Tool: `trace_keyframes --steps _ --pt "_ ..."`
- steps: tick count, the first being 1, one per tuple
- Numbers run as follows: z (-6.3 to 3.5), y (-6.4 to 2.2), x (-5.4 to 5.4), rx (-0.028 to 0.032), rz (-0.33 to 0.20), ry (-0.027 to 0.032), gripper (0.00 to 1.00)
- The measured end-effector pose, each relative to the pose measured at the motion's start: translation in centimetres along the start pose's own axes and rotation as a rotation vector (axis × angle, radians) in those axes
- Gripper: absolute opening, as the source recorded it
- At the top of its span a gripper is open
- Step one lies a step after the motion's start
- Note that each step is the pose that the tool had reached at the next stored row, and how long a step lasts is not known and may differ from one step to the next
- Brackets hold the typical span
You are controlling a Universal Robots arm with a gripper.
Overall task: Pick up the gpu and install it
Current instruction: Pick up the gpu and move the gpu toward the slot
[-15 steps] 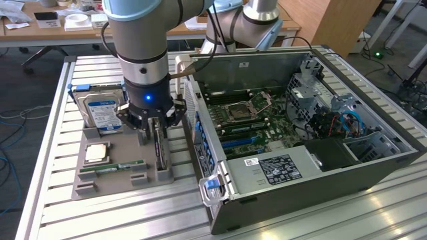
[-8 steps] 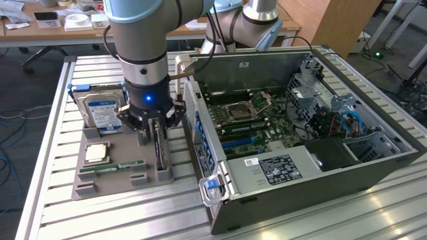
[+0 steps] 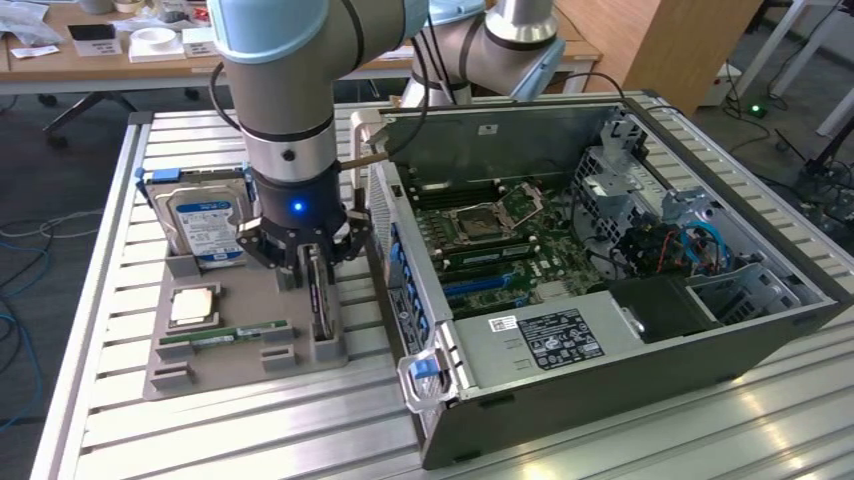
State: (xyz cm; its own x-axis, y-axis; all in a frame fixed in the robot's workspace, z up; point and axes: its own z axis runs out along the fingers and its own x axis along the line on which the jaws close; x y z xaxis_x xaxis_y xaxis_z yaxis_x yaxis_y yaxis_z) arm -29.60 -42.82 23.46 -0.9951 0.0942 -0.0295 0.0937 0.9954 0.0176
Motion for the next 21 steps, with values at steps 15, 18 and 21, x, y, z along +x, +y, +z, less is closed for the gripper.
trace_keyframes --steps 15,18,21 --pt "0.49 -0.02 0.11 0.0001 0.000 -0.0001 0.43" --pt "0.49 -0.02 0.11 0.0001 0.000 -0.0001 0.43" --pt "0.49 -0.02 0.11 0.0001 0.000 -0.0001 0.43"
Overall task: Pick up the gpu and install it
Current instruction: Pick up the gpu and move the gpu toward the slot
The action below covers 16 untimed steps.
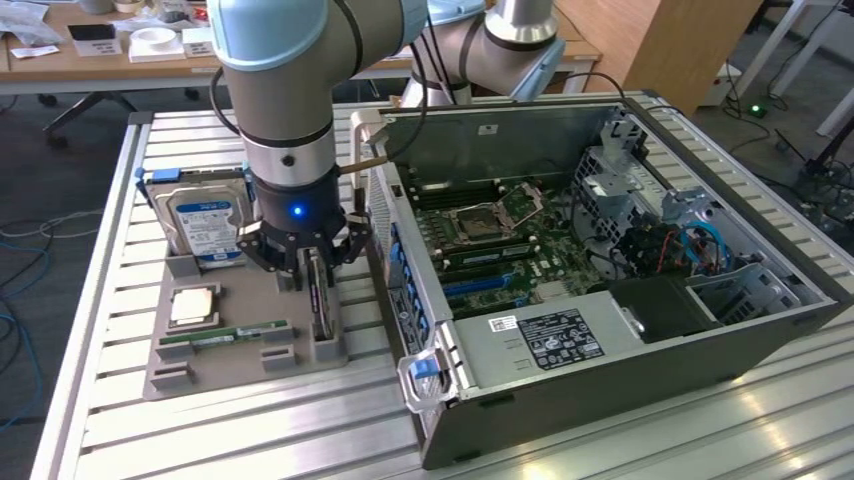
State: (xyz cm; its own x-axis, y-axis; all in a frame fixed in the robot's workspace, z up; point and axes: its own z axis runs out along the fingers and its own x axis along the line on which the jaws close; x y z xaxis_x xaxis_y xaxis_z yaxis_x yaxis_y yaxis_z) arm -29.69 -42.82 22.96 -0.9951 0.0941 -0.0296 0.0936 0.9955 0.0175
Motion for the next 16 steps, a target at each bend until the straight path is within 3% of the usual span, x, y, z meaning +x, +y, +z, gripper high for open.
trace_keyframes --steps 5,6,8,12,13,16 --pt "0.00 0.00 0.00 0.0000 0.000 0.0000 0.43" --pt "0.00 0.00 0.00 0.0000 0.000 0.0000 0.41" --pt "0.00 0.00 0.00 0.0002 0.000 0.0001 0.29" --pt "0.00 0.00 0.00 0.0000 -0.001 0.0001 0.26" --pt "0.02 0.00 0.00 -0.0012 -0.051 0.0008 0.26" --pt "0.03 0.00 0.00 -0.0015 -0.056 0.0010 0.26"
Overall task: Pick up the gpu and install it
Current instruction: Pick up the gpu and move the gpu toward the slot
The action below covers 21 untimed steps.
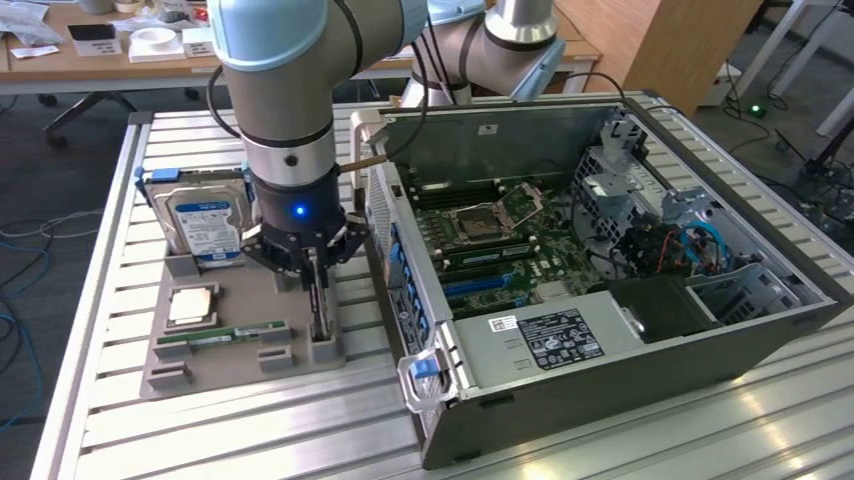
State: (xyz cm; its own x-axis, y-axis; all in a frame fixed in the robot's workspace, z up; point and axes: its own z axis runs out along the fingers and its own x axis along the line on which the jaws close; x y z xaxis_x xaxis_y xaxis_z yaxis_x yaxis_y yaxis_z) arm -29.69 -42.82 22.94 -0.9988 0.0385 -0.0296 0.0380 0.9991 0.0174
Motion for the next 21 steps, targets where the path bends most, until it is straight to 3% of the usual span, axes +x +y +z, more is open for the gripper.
trace_keyframes --steps 4,8,14,21 --pt "-0.21 0.01 0.0 -0.0004 0.000 -0.0003 0.26" --pt "-1.12 0.02 0.0 -0.0001 -0.001 -0.0001 0.26" --pt "-3.08 0.06 -0.1 -0.0001 -0.002 -0.0001 0.26" --pt "-6.23 0.11 -0.2 -0.0002 -0.002 -0.0001 0.26"
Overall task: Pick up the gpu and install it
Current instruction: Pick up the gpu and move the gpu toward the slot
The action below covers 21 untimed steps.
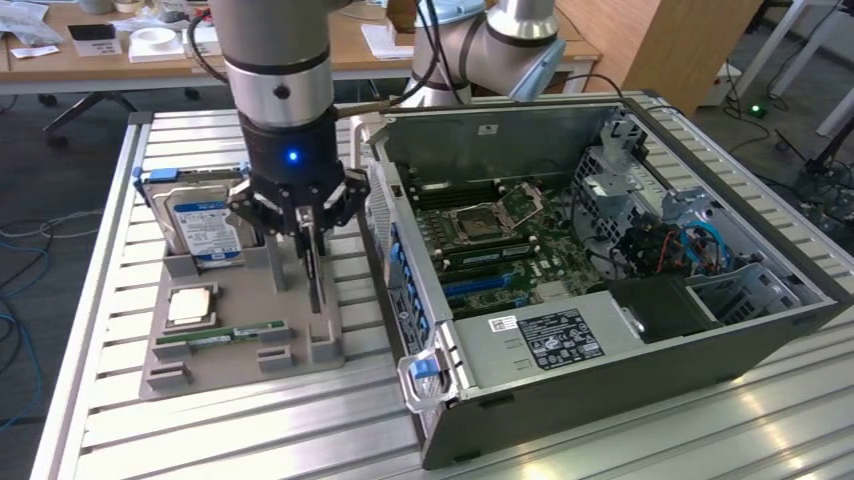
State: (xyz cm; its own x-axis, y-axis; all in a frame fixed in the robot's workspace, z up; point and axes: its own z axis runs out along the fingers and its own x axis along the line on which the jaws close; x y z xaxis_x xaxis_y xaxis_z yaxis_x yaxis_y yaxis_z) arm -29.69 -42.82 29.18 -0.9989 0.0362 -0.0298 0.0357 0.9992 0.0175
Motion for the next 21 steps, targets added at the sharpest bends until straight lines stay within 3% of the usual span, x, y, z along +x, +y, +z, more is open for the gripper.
trace_keyframes --steps 21 --pt "-9.57 0.17 -0.3 0.0001 -0.002 0.0001 0.26"
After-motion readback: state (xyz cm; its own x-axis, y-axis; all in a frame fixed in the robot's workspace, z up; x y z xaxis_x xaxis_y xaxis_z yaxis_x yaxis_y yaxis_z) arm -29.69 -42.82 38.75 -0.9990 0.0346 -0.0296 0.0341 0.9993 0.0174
